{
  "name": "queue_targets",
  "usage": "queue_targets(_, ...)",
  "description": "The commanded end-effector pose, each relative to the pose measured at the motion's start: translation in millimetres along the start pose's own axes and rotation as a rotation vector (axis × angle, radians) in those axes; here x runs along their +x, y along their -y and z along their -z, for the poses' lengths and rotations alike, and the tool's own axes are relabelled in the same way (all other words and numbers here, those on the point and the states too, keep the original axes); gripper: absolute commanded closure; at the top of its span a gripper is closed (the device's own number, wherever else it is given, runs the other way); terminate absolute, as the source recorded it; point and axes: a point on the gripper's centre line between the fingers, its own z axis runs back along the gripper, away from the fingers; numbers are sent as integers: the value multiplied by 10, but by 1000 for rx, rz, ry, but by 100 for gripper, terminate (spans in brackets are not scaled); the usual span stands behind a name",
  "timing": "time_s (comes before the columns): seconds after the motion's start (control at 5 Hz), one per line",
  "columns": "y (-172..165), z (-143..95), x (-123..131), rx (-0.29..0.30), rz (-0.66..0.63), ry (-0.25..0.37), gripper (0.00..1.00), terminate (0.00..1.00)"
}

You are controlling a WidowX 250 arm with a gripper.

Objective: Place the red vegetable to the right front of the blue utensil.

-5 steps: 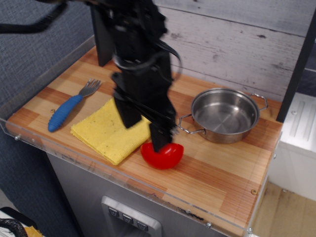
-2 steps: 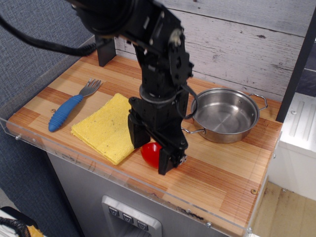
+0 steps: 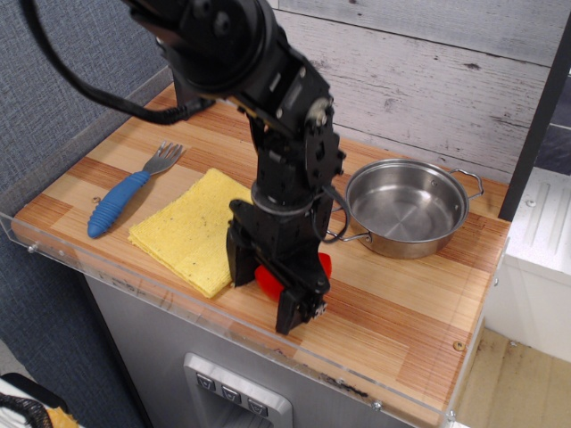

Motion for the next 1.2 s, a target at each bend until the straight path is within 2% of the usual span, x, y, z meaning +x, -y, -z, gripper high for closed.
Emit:
queue_targets(0.0, 68, -16, -5, 20, 29, 24, 100, 0)
queue_targets(0.4, 123, -58, -1, 19, 34, 39, 100, 0)
queue_targets(0.6, 107, -127, 7, -23, 1, 78, 0, 0)
queue_targets(0.8, 85, -210, 34, -71, -24, 117, 0, 0)
queue_targets(1.0, 85, -254, 118, -95, -52, 136, 0, 0)
